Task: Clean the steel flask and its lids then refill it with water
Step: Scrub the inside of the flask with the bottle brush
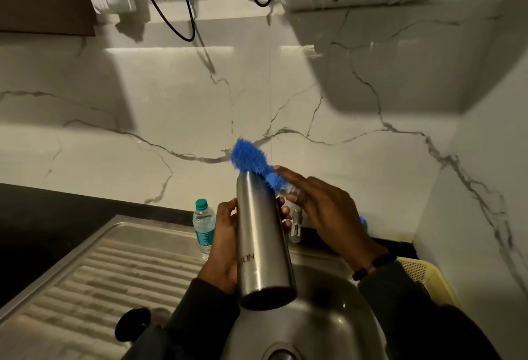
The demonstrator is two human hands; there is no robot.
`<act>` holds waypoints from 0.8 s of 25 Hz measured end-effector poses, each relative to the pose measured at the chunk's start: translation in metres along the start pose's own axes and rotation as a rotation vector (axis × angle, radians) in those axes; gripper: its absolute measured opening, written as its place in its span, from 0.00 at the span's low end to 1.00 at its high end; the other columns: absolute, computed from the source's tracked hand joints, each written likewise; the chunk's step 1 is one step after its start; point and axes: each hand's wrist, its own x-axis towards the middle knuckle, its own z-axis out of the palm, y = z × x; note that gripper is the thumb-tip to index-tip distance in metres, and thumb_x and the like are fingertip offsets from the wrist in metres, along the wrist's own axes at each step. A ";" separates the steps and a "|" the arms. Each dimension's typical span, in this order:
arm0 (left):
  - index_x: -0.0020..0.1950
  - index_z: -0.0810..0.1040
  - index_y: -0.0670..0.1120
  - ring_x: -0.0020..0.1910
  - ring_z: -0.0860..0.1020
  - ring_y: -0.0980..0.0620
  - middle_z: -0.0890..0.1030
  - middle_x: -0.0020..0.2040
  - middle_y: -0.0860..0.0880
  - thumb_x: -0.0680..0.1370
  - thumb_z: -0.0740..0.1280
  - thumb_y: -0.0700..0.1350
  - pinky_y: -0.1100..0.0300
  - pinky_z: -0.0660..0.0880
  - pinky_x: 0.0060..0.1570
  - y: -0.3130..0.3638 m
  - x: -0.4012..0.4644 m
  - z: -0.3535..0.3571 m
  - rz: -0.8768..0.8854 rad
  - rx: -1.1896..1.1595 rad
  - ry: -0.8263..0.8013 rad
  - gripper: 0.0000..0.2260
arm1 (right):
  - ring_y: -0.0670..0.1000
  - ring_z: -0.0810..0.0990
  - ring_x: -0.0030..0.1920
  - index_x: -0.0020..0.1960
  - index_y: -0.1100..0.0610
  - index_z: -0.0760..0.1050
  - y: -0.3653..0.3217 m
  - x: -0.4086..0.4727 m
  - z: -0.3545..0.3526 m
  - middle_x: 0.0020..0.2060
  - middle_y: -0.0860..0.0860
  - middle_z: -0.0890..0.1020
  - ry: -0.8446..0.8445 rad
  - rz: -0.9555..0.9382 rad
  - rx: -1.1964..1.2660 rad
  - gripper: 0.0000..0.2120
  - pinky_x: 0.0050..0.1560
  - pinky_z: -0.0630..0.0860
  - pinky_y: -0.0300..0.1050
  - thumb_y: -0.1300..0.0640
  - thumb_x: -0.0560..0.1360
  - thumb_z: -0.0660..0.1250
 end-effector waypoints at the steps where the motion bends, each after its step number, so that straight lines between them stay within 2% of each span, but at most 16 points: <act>1: 0.62 0.78 0.37 0.39 0.80 0.42 0.80 0.47 0.38 0.76 0.61 0.65 0.56 0.81 0.34 0.001 0.002 -0.004 0.008 -0.001 0.025 0.32 | 0.51 0.79 0.45 0.68 0.23 0.53 -0.002 -0.006 0.002 0.46 0.50 0.80 -0.033 0.013 0.062 0.29 0.45 0.78 0.54 0.53 0.80 0.56; 3: 0.58 0.78 0.42 0.35 0.81 0.45 0.81 0.45 0.39 0.77 0.58 0.68 0.56 0.81 0.33 0.005 0.004 -0.008 0.085 0.030 0.066 0.30 | 0.50 0.80 0.47 0.70 0.26 0.56 -0.010 -0.031 0.001 0.50 0.50 0.81 -0.095 0.021 0.150 0.27 0.46 0.79 0.53 0.55 0.80 0.55; 5: 0.59 0.78 0.45 0.45 0.83 0.45 0.82 0.53 0.40 0.80 0.59 0.64 0.51 0.82 0.44 0.009 0.007 -0.016 0.220 0.080 0.125 0.24 | 0.43 0.79 0.47 0.73 0.34 0.59 -0.015 -0.066 -0.010 0.51 0.47 0.81 -0.141 -0.076 0.106 0.24 0.45 0.79 0.43 0.54 0.81 0.53; 6: 0.60 0.78 0.44 0.51 0.83 0.44 0.82 0.57 0.41 0.80 0.60 0.62 0.49 0.82 0.50 0.010 0.004 -0.015 0.257 0.101 0.142 0.23 | 0.40 0.77 0.43 0.74 0.37 0.59 -0.018 -0.079 -0.016 0.48 0.46 0.80 -0.153 -0.134 0.047 0.23 0.42 0.78 0.38 0.54 0.81 0.51; 7: 0.60 0.78 0.44 0.53 0.83 0.45 0.83 0.58 0.42 0.80 0.60 0.62 0.49 0.82 0.51 0.008 0.002 -0.017 0.258 0.103 0.157 0.23 | 0.38 0.75 0.40 0.74 0.39 0.59 -0.019 -0.088 -0.020 0.45 0.45 0.79 -0.159 -0.180 -0.017 0.22 0.38 0.75 0.35 0.53 0.82 0.49; 9: 0.57 0.79 0.42 0.44 0.86 0.50 0.86 0.48 0.44 0.79 0.64 0.62 0.56 0.83 0.39 0.001 -0.002 -0.019 0.197 0.128 0.136 0.23 | 0.39 0.73 0.39 0.75 0.38 0.58 -0.022 -0.081 -0.019 0.43 0.45 0.78 -0.140 -0.209 -0.092 0.21 0.38 0.72 0.33 0.49 0.83 0.45; 10: 0.56 0.78 0.41 0.37 0.85 0.51 0.86 0.42 0.44 0.75 0.70 0.61 0.59 0.81 0.33 -0.003 -0.007 -0.016 0.142 0.154 0.137 0.24 | 0.41 0.75 0.41 0.74 0.35 0.56 -0.022 -0.070 -0.017 0.44 0.47 0.79 -0.120 -0.176 -0.097 0.21 0.41 0.74 0.36 0.49 0.83 0.46; 11: 0.57 0.76 0.40 0.34 0.84 0.48 0.85 0.40 0.42 0.67 0.76 0.63 0.58 0.81 0.30 -0.006 -0.007 -0.015 0.084 0.151 0.096 0.32 | 0.45 0.78 0.42 0.73 0.30 0.53 -0.019 -0.058 -0.013 0.45 0.49 0.80 -0.091 -0.118 -0.093 0.23 0.43 0.78 0.41 0.50 0.82 0.50; 12: 0.62 0.75 0.39 0.36 0.83 0.46 0.84 0.43 0.40 0.63 0.77 0.66 0.56 0.81 0.32 -0.007 -0.006 -0.014 0.009 0.131 0.041 0.39 | 0.48 0.80 0.41 0.71 0.26 0.50 -0.016 -0.045 -0.009 0.44 0.50 0.80 -0.044 -0.066 -0.079 0.28 0.42 0.80 0.46 0.53 0.80 0.55; 13: 0.66 0.74 0.40 0.40 0.82 0.44 0.82 0.47 0.38 0.65 0.75 0.67 0.53 0.82 0.37 -0.006 -0.004 -0.014 -0.035 0.105 0.001 0.41 | 0.48 0.80 0.41 0.69 0.24 0.50 -0.013 -0.032 -0.007 0.44 0.49 0.80 0.005 -0.026 -0.069 0.32 0.41 0.80 0.49 0.55 0.79 0.58; 15: 0.68 0.74 0.41 0.46 0.80 0.42 0.81 0.52 0.38 0.72 0.69 0.68 0.51 0.80 0.47 -0.003 -0.003 -0.011 -0.095 -0.004 -0.022 0.37 | 0.44 0.79 0.43 0.70 0.26 0.55 -0.011 -0.015 -0.006 0.47 0.44 0.80 0.021 0.086 0.005 0.30 0.44 0.79 0.45 0.56 0.80 0.60; 16: 0.67 0.75 0.40 0.47 0.79 0.42 0.80 0.52 0.38 0.72 0.69 0.68 0.52 0.80 0.48 -0.001 -0.006 -0.006 -0.115 -0.067 -0.008 0.36 | 0.42 0.79 0.43 0.70 0.28 0.59 -0.012 -0.014 -0.006 0.47 0.42 0.80 0.026 0.172 0.121 0.27 0.44 0.79 0.41 0.54 0.81 0.62; 18: 0.66 0.76 0.41 0.46 0.80 0.43 0.80 0.53 0.40 0.71 0.71 0.67 0.50 0.81 0.44 0.002 -0.010 0.001 -0.097 -0.196 0.060 0.35 | 0.41 0.80 0.38 0.68 0.31 0.65 -0.021 -0.023 -0.009 0.42 0.41 0.82 0.069 0.351 0.412 0.23 0.37 0.77 0.35 0.52 0.79 0.64; 20: 0.68 0.74 0.43 0.47 0.79 0.41 0.79 0.56 0.40 0.72 0.71 0.64 0.47 0.83 0.35 0.005 -0.004 0.001 -0.084 -0.317 0.195 0.33 | 0.43 0.82 0.38 0.63 0.33 0.70 -0.028 -0.039 -0.010 0.45 0.41 0.82 0.162 0.387 0.548 0.21 0.35 0.76 0.33 0.55 0.77 0.67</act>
